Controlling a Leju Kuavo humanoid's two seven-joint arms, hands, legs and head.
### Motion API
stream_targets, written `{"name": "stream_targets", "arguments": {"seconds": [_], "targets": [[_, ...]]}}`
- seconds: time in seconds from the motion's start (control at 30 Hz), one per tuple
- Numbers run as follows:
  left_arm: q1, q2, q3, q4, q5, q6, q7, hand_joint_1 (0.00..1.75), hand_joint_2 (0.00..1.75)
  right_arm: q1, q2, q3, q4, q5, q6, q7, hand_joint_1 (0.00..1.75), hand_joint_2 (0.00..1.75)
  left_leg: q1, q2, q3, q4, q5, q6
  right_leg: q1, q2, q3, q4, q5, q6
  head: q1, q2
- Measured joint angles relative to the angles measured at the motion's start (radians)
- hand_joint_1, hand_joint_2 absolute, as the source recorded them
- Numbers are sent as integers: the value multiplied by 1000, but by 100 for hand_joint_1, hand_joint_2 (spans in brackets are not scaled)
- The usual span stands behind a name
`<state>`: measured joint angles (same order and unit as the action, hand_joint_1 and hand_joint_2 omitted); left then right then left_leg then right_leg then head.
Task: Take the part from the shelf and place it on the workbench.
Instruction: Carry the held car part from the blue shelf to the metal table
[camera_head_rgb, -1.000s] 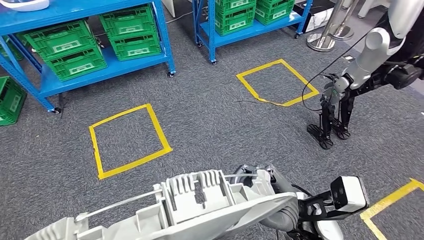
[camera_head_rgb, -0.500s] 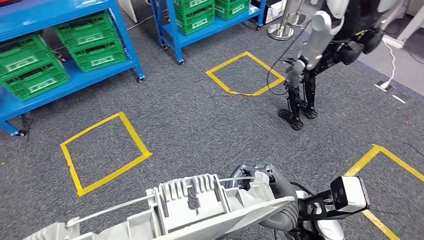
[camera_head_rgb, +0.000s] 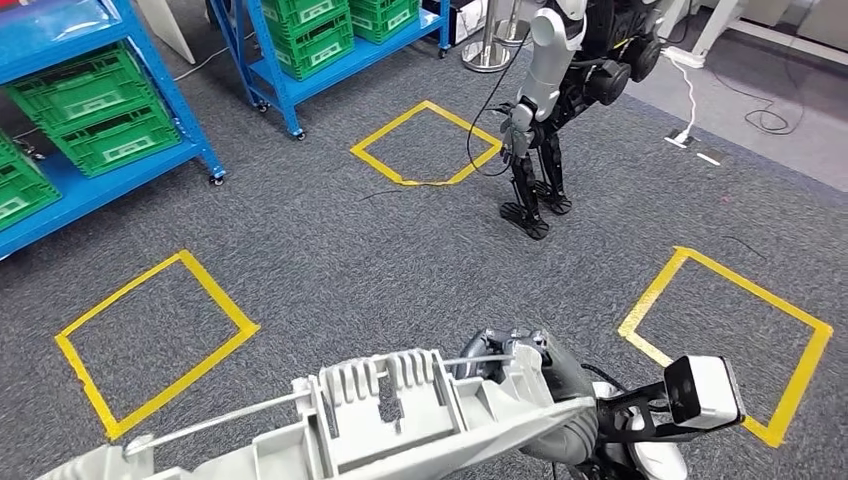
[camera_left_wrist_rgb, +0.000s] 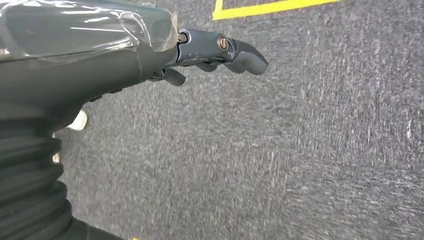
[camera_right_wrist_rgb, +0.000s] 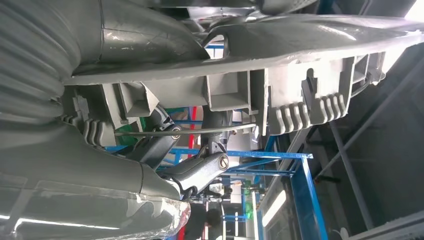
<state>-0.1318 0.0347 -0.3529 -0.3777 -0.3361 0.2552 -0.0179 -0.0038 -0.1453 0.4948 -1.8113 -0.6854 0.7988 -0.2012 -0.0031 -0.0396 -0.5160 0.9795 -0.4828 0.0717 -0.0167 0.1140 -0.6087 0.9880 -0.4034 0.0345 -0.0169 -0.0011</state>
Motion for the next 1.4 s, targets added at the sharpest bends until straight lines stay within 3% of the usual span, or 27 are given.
{"name": "stream_targets", "arguments": {"seconds": [0.03, 0.1, 0.17, 0.2, 0.23, 0.27, 0.33, 0.4, 0.47, 0.57, 0.6, 0.63, 0.73, 0.77, 0.8, 0.83, 0.9, 0.97, 1.03, 1.1, 1.17, 1.23, 1.27, 1.3, 1.37, 1.4], "targets": [[-1, 0, 0, -2, -1, 0, 0, 0, 175, 1, -1, 0, -3, 0, 0, 0, 175, 175, 1, 10, 4, -15, 10, 2, 2, -18, -9, 10, -6, 1, 1, 0], [-1, -1, 0, -3, -2, 1, 0, 0, 175, -1, -3, -1, -5, 1, 0, -1, 175, 175, 4, 36, 5, -35, 26, 0, 2, -73, -57, 103, -55, -6, 5, 0], [2, -1, 0, -3, -2, 1, 0, 0, 175, 0, -4, 0, -5, 1, -1, -1, 175, 175, 3, 63, -3, -34, 30, -1, -4, -98, -116, 238, -114, -3, 7, 0], [3, -1, 0, -3, -2, 1, 0, 0, 175, 2, -6, 0, -5, 2, -1, -1, 175, 175, 4, 77, -7, -32, 31, -3, -8, -101, -129, 274, -126, 4, 7, 0], [4, -2, 0, -3, -3, 1, 1, 0, 175, 3, -7, 0, -5, 2, -1, -1, 175, 175, 5, 90, -11, -29, 31, -5, -12, -105, -123, 274, -124, 15, 7, 0], [4, -3, 0, -3, -4, 1, 1, 0, 175, 3, -8, 0, -5, 3, -1, -2, 175, 175, 6, 103, -14, -24, 29, -9, -18, -112, -94, 232, -109, 28, 7, 0], [3, -2, 0, -3, -8, 1, 4, 0, 175, 3, -9, 0, -5, 4, -1, -4, 175, 175, 6, 125, -21, -6, 19, -24, -24, -151, -9, 97, -73, 49, 7, 0], [0, 1, 0, -3, -12, 0, 8, 0, 175, 2, -10, -1, -5, 5, -1, -7, 175, 175, 4, 142, -28, 17, 8, -42, -22, -179, 32, 27, -59, 41, 6, 0], [-2, 2, 0, -4, -18, 0, 11, 0, 175, 3, -10, -1, -5, 7, -1, -12, 175, 175, 6, 159, -31, 26, 4, -52, -17, -165, 25, 28, -57, 21, 5, 0], [-3, 2, 0, -5, -22, 0, 13, 0, 175, 3, -10, -1, -5, 9, -1, -16, 175, 175, 10, 172, -31, 26, 5, -55, -15, -150, 20, 28, -53, 11, 5, 0], [-4, 2, 0, -5, -22, 0, 13, 0, 175, 3, -10, -1, -5, 9, -1, -16, 175, 175, 10, 172, -31, 26, 5, -55, -15, -149, 20, 28, -53, 11, 5, 0], [-4, 2, 0, -6, -24, -1, 14, 0, 175, 3, -9, -1, -5, 9, -1, -17, 175, 175, 13, 158, -32, 31, -1, -58, -17, -144, 20, 28, -52, 8, 4, 0], [-5, 6, 0, -10, -36, -4, 22, 0, 175, 2, -6, -1, -5, 12, 0, -21, 175, 175, 23, 61, -129, 261, -128, -65, -10, -90, 8, 26, -38, -13, 3, 0], [-4, 8, 0, -11, -40, -6, 25, 0, 175, 2, -6, -1, -5, 13, 0, -22, 175, 175, 22, 42, -155, 324, -154, -60, -5, -70, 4, 27, -34, -18, 3, 0], [-4, 8, 0, -12, -41, -8, 26, 0, 175, 2, -6, -1, -6, 14, 0, -22, 175, 175, 21, 38, -143, 300, -132, -53, -2, -57, 3, 27, -32, -20, 3, 0], [-4, 9, 0, -14, -43, -9, 28, 0, 175, 3, -6, -2, -6, 15, 0, -23, 175, 175, 17, 28, -113, 240, -95, -42, 1, -44, 4, 27, -31, -20, 3, 0], [-4, 13, -1, -17, -46, -11, 30, 0, 175, 3, -6, -2, -9, 16, 2, -25, 175, 175, 10, -19, -50, 109, -35, -19, 1, -19, 3, 26, -25, -16, 5, 0], [-4, 19, -1, -19, -50, -12, 33, 0, 175, 5, -5, -4, -11, 16, 5, -28, 175, 175, 4, -47, -25, 53, -18, -4, -5, 2, -4, 24, -17, -5, 3, 0], [-6, 22, -1, -24, -52, -12, 36, 0, 175, 10, -4, -8, -14, 17, 7, -31, 175, 175, 0, -26, -18, 31, -9, 1, -9, 22, -12, 18, -6, 8, 0, 0], [-8, 22, -1, -31, -54, -12, 36, 0, 175, 12, -4, -12, -19, 20, 7, -33, 175, 175, 2, 2, -5, -8, 11, 5, -2, -9, -31, 39, -17, 10, 2, 0], [-7, 21, -1, -34, -56, -13, 36, 0, 175, 9, -5, -16, -20, 21, 8, -35, 175, 175, 2, 30, -1, -28, 25, 6, 2, -69, -78, 134, -66, 3, 6, 0], [-4, 20, -1, -34, -56, -14, 36, 0, 175, 11, -6, -17, -20, 22, 8, -36, 175, 175, -2, 60, -7, -27, 27, 5, -3, -97, -129, 252, -113, 4, 7, 0], [-3, 20, -1, -34, -56, -15, 36, 0, 175, 13, -6, -18, -20, 23, 8, -36, 175, 175, -3, 75, -10, -26, 27, 4, -6, -102, -136, 276, -119, 11, 7, 0], [-3, 19, -1, -34, -56, -16, 36, 0, 175, 15, -7, -18, -20, 23, 8, -36, 175, 175, -3, 89, -12, -23, 27, 3, -10, -108, -121, 258, -111, 22, 8, 0], [-4, 18, -1, -35, -57, -17, 37, 0, 175, 15, -7, -19, -20, 24, 8, -36, 175, 175, -3, 112, -15, -13, 22, -5, -14, -134, -38, 122, -71, 40, 8, 0], [-4, 18, -1, -35, -58, -17, 38, 0, 175, 15, -7, -19, -20, 25, 9, -36, 175, 175, -4, 122, -18, -6, 18, -12, -14, -150, 1, 57, -54, 41, 8, 0]]}}
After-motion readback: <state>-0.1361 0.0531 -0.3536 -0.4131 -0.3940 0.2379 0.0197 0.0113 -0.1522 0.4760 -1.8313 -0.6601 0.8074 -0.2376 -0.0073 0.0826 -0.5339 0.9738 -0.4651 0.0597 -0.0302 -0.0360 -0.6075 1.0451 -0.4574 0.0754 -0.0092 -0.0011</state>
